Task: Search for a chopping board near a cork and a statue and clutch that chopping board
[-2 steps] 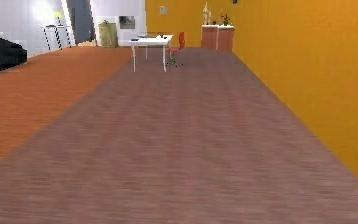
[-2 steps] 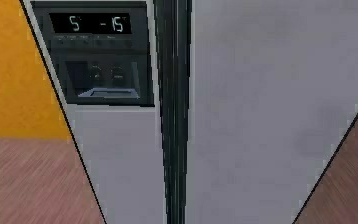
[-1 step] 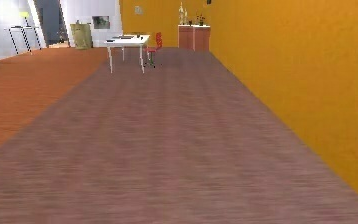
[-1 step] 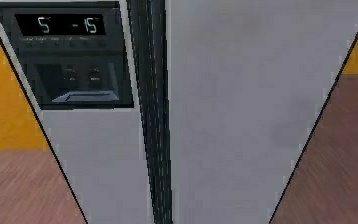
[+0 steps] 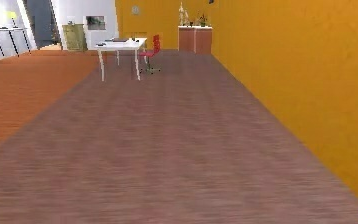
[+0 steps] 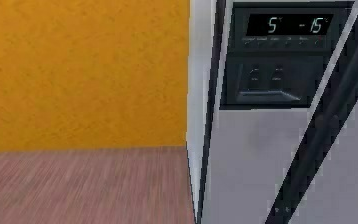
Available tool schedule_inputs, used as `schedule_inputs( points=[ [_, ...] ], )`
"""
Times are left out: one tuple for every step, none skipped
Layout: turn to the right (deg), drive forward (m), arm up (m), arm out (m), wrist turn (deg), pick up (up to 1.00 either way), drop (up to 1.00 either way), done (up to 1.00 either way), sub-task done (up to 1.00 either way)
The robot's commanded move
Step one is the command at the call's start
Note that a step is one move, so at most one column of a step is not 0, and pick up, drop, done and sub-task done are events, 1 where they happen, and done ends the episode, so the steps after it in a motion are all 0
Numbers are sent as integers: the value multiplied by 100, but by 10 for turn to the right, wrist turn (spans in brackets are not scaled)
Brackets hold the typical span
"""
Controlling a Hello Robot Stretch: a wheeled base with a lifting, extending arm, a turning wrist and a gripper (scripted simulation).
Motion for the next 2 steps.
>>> schedule_inputs(
  points=[
    [30, 0, 0, 0, 0, 0, 0, 0, 0],
    [0, 100, 0, 0, 0, 0, 0, 0, 0]
  ],
)
